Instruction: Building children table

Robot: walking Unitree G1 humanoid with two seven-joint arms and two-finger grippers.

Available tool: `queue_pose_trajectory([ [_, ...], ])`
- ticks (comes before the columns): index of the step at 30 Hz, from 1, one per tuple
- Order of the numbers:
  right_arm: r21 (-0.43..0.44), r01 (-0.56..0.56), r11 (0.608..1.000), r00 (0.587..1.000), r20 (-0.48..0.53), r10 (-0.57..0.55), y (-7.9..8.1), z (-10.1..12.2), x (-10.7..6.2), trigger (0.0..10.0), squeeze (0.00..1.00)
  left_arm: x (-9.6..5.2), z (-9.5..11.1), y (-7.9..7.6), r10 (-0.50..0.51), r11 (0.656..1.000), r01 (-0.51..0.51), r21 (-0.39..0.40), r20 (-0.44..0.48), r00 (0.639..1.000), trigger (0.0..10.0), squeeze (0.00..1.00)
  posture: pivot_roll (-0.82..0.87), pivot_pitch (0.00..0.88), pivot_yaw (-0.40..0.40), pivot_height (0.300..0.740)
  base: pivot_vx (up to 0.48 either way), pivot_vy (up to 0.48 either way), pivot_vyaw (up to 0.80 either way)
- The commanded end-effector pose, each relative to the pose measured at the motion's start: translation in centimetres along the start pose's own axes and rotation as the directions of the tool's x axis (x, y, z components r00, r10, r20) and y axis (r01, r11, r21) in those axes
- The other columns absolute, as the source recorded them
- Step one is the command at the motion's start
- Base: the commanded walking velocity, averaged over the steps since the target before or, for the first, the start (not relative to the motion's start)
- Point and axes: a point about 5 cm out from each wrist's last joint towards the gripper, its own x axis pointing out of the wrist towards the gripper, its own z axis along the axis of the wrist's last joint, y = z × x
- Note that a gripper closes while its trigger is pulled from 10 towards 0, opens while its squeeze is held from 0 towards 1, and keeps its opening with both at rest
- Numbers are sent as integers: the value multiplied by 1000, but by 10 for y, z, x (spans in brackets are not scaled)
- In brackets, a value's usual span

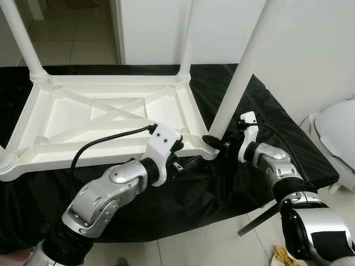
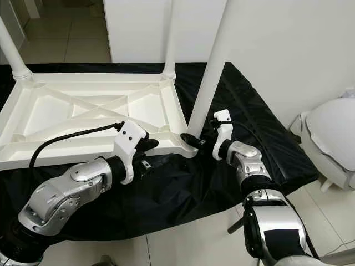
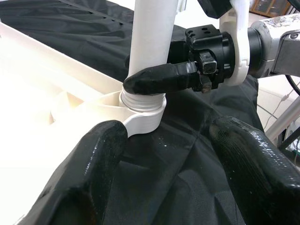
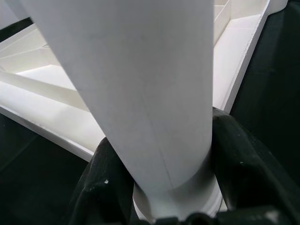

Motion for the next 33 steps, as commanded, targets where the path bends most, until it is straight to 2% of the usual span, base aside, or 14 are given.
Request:
queue_pose_trajectory([
  [1,47,-23,999,999,-23,24,3,-12,-4,0,0,0,3,-7,-105,994,105,11,-1,994,10000,0,28,35,-64,740,0,0,0],
  [8,96,35,995,998,43,-39,4,-9,-1,0,0,0,3,-7,-105,994,105,10,-1,994,10000,0,26,39,-70,740,0,0,0],
  [9,98,87,991,994,55,-92,2,-7,0,0,0,0,3,-8,-105,994,105,9,-1,994,10000,0,24,39,-72,740,0,0,0],
  [10,98,87,991,994,55,-92,2,-7,0,0,0,0,3,-8,-105,994,105,9,-1,994,10000,0,24,39,-72,740,0,0,0],
  [13,119,164,979,976,122,-178,12,0,6,0,0,-1,2,-9,-107,994,107,3,-2,994,10000,0,23,39,-79,740,0,0,0],
  [16,128,190,973,969,135,-207,16,1,8,0,0,-1,1,-9,-108,994,108,2,-2,994,10000,0,22,40,-80,740,0,0,0],
  [19,184,302,935,940,109,-325,22,2,14,0,0,0,0,-10,-113,994,113,0,-3,994,10000,0,21,34,-84,740,0,0,0],
  [20,184,302,935,940,109,-325,22,2,14,0,0,0,0,-10,-113,994,113,0,-3,994,10000,0,21,34,-84,740,0,0,0],
  [24,219,423,879,889,89,-450,27,5,18,0,0,1,-1,-12,-119,993,119,0,-6,993,10000,0,17,30,-85,740,0,0,0],
  [25,219,423,879,889,89,-450,27,5,18,0,0,1,-1,-12,-119,993,119,0,-6,993,10000,0,17,30,-85,740,0,0,0],
  [26,224,471,853,865,72,-497,29,6,19,0,0,1,-1,-12,-121,993,121,-1,-6,993,10000,0,16,25,-89,740,0,0,0],
  [29,224,471,853,865,72,-497,29,6,19,0,0,1,-1,-12,-121,993,121,-1,-6,993,10000,0,16,25,-89,740,0,0,0],
  [30,223,526,821,835,44,-548,31,5,18,0,0,2,-1,-13,-123,992,123,-1,-6,992,10000,0,16,25,-89,740,0,0,0],
  [33,223,526,821,835,44,-548,31,5,18,0,0,2,-1,-13,-123,992,123,-1,-6,992,10000,0,16,25,-89,740,0,0,0],
])
